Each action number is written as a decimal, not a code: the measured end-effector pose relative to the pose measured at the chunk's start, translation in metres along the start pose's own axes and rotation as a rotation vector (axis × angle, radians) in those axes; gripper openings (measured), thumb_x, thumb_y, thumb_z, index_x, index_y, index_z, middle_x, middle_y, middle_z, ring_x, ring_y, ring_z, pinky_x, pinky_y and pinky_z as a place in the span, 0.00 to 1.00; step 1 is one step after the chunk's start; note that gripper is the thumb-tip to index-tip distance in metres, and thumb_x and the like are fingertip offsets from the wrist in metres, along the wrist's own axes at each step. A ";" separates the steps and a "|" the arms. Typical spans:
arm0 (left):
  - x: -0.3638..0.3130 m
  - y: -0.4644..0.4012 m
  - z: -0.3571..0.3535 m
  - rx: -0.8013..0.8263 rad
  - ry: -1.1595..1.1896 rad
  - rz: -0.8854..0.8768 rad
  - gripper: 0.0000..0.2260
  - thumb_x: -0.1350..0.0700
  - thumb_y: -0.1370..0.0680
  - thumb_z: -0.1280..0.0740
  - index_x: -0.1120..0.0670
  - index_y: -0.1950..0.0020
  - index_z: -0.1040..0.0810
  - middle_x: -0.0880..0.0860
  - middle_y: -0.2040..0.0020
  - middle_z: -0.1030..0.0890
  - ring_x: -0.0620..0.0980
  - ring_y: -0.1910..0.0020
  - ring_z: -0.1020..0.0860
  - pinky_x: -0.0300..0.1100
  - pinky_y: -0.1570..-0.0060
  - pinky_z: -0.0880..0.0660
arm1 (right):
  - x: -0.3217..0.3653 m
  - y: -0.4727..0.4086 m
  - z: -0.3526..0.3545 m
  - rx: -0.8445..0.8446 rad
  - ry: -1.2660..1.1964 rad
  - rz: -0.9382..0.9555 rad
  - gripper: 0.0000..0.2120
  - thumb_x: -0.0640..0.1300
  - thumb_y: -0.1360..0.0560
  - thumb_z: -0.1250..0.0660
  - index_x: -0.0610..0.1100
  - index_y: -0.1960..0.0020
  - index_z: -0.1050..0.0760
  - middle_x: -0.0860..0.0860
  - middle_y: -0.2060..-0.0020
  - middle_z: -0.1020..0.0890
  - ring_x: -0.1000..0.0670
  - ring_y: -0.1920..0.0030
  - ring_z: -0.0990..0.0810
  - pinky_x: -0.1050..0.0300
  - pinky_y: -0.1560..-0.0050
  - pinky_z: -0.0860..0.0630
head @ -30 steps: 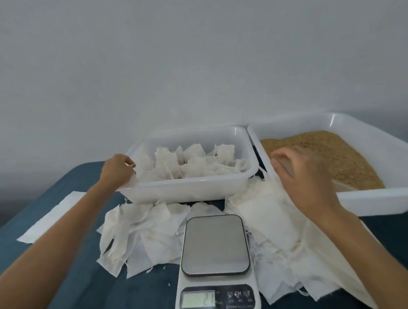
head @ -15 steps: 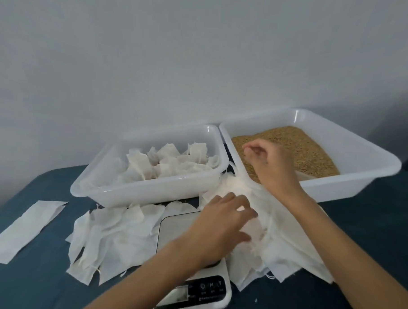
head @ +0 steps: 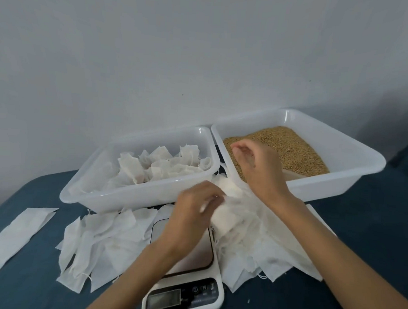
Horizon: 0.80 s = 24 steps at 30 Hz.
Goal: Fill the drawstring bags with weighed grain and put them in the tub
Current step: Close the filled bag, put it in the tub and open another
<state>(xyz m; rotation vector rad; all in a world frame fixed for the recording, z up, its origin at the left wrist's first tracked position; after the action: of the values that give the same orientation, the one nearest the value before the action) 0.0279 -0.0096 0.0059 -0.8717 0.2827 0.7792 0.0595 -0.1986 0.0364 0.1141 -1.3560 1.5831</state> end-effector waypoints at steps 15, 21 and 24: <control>0.031 0.027 0.020 -0.327 0.152 0.213 0.17 0.68 0.27 0.22 0.51 0.61 0.27 0.46 0.62 0.23 0.47 0.61 0.23 0.40 0.56 0.23 | 0.028 0.053 -0.062 0.422 -0.592 -0.381 0.18 0.57 0.20 0.32 0.41 0.56 0.23 0.51 0.66 0.22 0.49 0.71 0.23 0.53 0.73 0.27; 0.023 0.028 0.022 -0.240 0.141 0.126 0.05 0.64 0.28 0.28 0.55 0.58 0.22 0.48 0.59 0.20 0.51 0.57 0.20 0.39 0.53 0.24 | 0.026 0.051 -0.059 0.321 -0.492 -0.200 0.05 0.43 0.19 0.31 0.42 0.52 0.19 0.51 0.61 0.17 0.51 0.63 0.19 0.47 0.62 0.20; 0.018 0.029 0.023 -0.271 0.304 0.257 0.06 0.52 0.23 0.29 0.53 0.56 0.20 0.49 0.59 0.18 0.51 0.56 0.19 0.38 0.51 0.22 | 0.030 0.056 -0.057 0.251 -0.382 -0.040 0.04 0.42 0.21 0.29 0.47 0.48 0.24 0.54 0.60 0.17 0.50 0.58 0.16 0.53 0.56 0.19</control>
<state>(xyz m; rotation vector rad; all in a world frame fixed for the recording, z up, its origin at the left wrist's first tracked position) 0.0179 0.0287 -0.0053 -1.2288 0.5751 0.9367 0.0335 -0.1281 -0.0046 0.6192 -1.4217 1.7511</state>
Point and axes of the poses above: each hand's wrist, its own y-axis away from the middle knuckle, its own z-axis out of the back of the hand, x = y × z, the point moved 1 cm from there along -y, towards the middle knuckle
